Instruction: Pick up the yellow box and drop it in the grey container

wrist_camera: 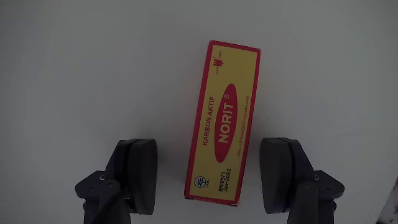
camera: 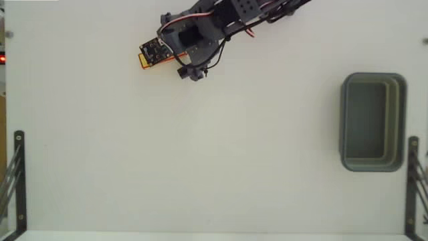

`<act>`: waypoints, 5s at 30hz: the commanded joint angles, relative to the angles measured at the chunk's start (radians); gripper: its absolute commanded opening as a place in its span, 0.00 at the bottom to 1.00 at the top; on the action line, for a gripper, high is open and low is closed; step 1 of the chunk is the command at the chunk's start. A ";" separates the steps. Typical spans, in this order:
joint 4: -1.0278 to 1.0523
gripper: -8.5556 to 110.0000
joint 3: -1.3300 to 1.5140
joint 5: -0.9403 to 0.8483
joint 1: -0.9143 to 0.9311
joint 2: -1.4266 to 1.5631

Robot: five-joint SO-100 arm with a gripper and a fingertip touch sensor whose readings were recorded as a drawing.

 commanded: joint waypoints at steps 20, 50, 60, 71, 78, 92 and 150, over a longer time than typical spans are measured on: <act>-0.021 0.98 0.004 0.003 0.008 0.019; -0.021 0.92 0.004 0.003 0.008 0.019; -0.021 0.90 0.004 0.003 0.008 0.019; -0.021 0.87 0.004 0.003 0.008 0.019; -0.021 0.86 0.004 0.003 0.008 0.019; -0.021 0.83 0.004 0.003 0.008 0.019; -0.021 0.71 0.004 0.003 0.008 0.019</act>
